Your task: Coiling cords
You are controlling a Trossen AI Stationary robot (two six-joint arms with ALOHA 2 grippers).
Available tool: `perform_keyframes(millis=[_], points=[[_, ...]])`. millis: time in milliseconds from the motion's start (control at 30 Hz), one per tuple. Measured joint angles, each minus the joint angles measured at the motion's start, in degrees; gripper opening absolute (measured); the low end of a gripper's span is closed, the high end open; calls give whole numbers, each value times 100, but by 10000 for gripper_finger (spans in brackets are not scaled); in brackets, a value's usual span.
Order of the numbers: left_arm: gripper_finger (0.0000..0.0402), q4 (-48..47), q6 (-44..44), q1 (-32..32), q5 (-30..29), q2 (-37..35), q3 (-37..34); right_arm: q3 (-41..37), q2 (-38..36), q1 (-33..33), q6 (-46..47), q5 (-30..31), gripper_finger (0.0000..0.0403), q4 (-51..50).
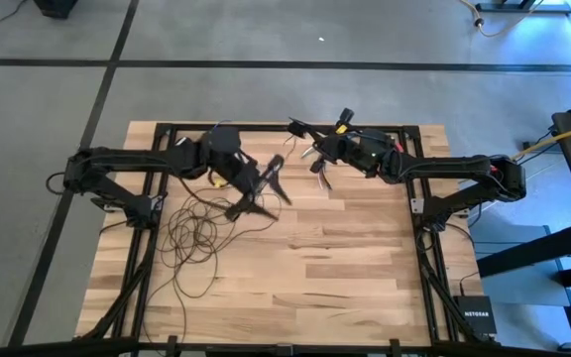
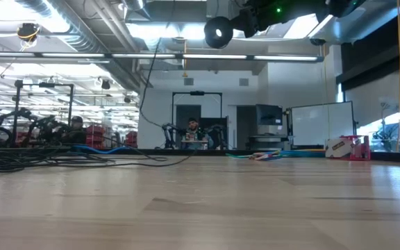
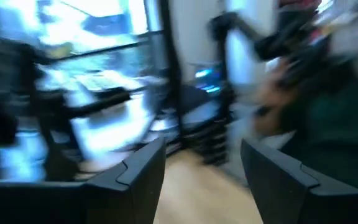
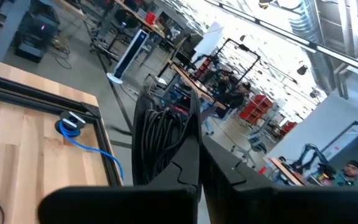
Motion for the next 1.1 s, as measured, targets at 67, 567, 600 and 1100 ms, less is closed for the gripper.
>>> perform_keyframes(millis=[67, 567, 600, 1100], points=[[203, -346, -559, -5, 106, -7, 9, 0, 0, 0, -23, 84, 9, -27], [203, -4648, -478, 293, -2498, -527, 308, 2, 0, 0, -121, 154, 9, -113], [203, -4706, -448, 295, -3153, -532, 317, 2, 0, 0, -121, 153, 9, -111], [203, -4087, 245, 513, -8257, -467, 317, 2, 0, 7, -139, 60, 9, 19]])
